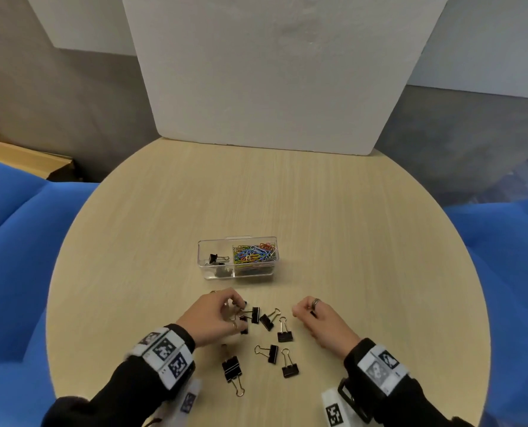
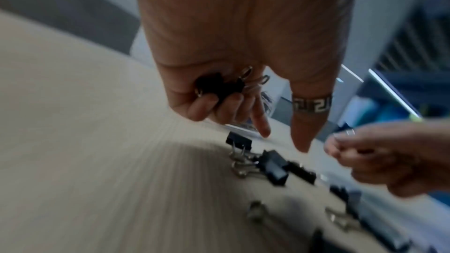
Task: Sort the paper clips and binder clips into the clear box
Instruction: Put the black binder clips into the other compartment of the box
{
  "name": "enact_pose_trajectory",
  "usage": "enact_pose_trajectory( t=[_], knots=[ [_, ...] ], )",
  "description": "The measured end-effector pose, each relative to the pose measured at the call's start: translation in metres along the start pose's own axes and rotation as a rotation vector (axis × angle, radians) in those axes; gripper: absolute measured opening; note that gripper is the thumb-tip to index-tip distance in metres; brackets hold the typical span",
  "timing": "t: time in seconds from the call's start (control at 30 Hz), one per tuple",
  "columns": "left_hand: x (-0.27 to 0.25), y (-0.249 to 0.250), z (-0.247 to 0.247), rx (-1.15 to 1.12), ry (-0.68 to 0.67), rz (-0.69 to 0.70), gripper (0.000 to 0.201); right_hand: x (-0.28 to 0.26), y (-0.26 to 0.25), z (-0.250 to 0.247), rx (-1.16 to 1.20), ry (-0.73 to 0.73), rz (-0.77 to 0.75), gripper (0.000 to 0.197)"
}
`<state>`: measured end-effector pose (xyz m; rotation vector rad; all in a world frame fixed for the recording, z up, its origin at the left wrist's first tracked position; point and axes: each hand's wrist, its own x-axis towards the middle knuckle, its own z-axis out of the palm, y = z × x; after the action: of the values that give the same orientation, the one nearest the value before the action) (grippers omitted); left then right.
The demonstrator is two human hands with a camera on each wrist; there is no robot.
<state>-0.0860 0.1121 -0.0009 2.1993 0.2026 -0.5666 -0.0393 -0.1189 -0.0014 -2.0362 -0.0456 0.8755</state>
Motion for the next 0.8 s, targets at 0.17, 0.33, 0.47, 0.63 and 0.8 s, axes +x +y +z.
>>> enact_pose_trajectory(
  t=[0.17, 0.33, 0.47, 0.63, 0.8],
  knots=[
    [-0.002, -0.003, 0.015, 0.403, -0.054, 0.059, 0.040, -0.013, 0.000, 0.017, -0.634, 0.038, 0.052, 0.050],
    [-0.002, 0.000, 0.023, 0.472, -0.089, 0.077, 0.037, -0.014, 0.001, 0.025, -0.736, 0.069, 0.025, 0.040],
    [-0.004, 0.000, 0.023, 0.501, -0.096, 0.081, 0.038, -0.015, 0.003, 0.025, -0.749, 0.072, -0.006, 0.035],
    [-0.005, 0.009, 0.022, 0.640, -0.123, 0.118, 0.040, -0.011, 0.003, 0.028, -0.823, 0.122, -0.017, 0.053],
    [-0.010, 0.012, 0.022, 0.649, -0.113, 0.138, 0.049, -0.006, 0.004, 0.032, -0.904, 0.152, -0.025, 0.070]
  ],
)
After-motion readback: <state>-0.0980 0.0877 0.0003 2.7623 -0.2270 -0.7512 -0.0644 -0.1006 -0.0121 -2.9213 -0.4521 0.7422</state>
